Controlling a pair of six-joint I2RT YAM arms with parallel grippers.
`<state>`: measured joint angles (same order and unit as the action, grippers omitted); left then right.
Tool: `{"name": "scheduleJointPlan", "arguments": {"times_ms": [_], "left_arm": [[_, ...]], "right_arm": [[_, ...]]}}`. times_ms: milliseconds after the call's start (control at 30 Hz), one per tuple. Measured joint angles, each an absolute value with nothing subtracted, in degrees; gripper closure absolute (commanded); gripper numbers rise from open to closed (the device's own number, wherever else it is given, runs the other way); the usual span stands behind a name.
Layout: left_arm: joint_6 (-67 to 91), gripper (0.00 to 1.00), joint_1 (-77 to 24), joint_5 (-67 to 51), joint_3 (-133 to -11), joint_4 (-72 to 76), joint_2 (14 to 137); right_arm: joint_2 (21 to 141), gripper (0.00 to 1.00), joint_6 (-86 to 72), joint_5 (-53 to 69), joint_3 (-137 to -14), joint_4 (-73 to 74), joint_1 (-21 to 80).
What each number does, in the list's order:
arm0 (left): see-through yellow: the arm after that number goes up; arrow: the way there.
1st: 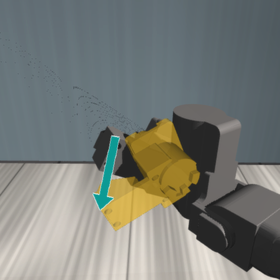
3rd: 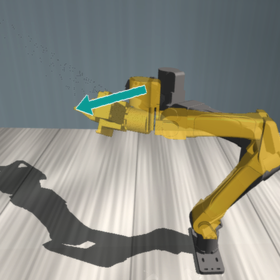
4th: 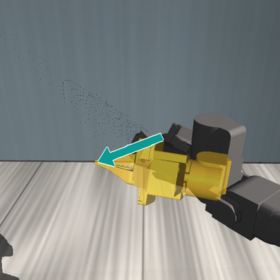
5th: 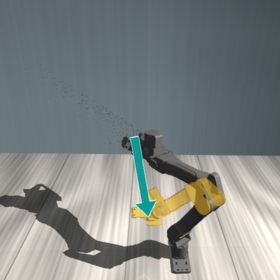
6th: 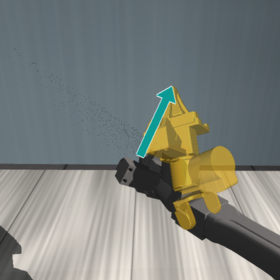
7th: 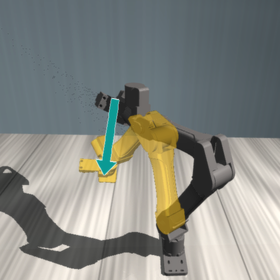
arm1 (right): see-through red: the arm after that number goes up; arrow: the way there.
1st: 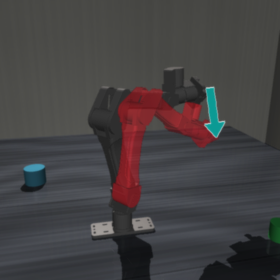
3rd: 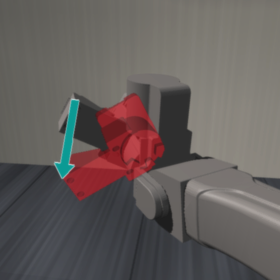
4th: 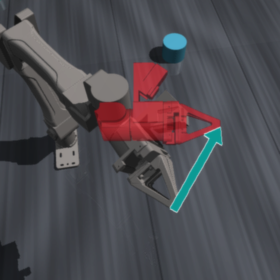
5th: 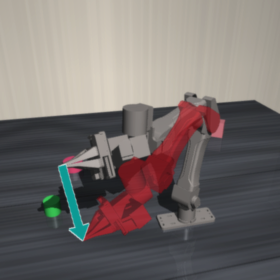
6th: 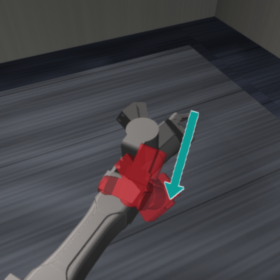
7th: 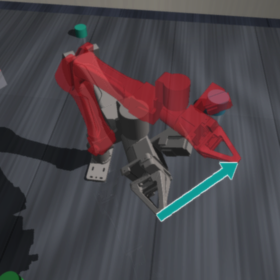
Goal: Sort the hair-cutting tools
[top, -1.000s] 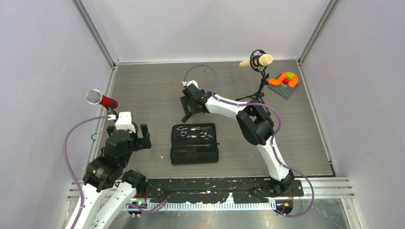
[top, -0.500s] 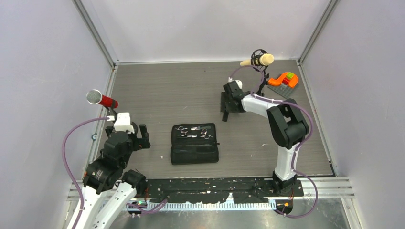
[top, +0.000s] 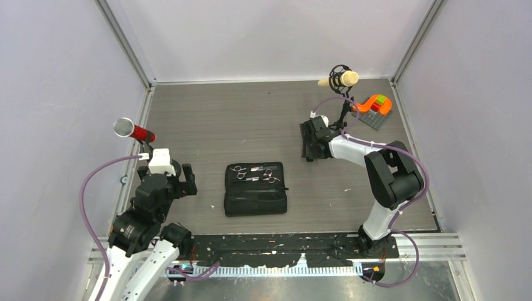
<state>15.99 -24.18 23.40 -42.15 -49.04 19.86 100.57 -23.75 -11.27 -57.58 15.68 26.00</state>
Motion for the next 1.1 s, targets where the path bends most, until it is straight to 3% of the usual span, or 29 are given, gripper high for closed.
{"name": "scheduleJointPlan", "arguments": {"times_ms": [300, 600, 867, 1100], "left_arm": [[15.94, 0.0, -24.18, 23.38, -42.06, -48.88, 19.27], [15.81, 0.0, -23.99, 23.38, -42.04, -48.69, 18.76], [15.77, 0.0, -23.97, 23.35, -41.95, -48.66, 17.61], [15.77, 0.0, -23.97, 22.98, -41.8, -48.66, 17.47]], "right_arm": [[101.84, 0.51, -22.94, -10.44, -60.27, 19.18, 25.96], [105.97, 0.54, -19.57, -8.64, -66.61, 25.41, 25.98], [108.25, 0.77, -15.66, -5.76, -69.91, 28.82, 25.89], [103.57, 0.86, -15.35, -3.7, -64.36, 29.12, 26.98]]}}
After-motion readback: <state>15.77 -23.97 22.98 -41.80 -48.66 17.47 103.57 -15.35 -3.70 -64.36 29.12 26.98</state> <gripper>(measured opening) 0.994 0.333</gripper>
